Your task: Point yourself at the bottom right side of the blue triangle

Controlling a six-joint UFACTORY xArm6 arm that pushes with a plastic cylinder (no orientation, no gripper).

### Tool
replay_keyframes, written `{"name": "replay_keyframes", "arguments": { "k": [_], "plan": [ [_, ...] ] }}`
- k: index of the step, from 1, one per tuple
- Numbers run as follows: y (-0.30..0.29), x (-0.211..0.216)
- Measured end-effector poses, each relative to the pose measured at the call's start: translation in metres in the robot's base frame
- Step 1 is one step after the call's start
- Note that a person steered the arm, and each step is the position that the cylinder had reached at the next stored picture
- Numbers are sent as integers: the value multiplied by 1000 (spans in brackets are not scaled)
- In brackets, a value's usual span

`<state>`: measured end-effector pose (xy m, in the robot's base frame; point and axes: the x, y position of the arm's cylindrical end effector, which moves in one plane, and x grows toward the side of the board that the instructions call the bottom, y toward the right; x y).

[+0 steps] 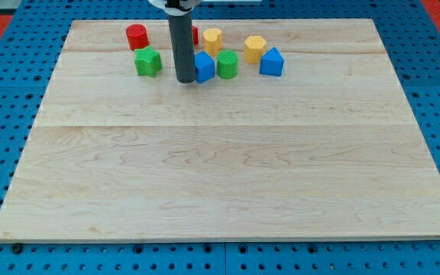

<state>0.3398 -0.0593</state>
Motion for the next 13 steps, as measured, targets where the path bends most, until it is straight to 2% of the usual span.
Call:
{"name": "replay_keyframes", "arguments": {
  "k": [1,2,4,7,8,9,12,13],
  "plan": [
    [-2,-6],
    [-11,16],
    [23,22],
    [14,-1],
    [14,23],
    [-17,44],
    [-204,47],
    [-244,47]
  ]
}}
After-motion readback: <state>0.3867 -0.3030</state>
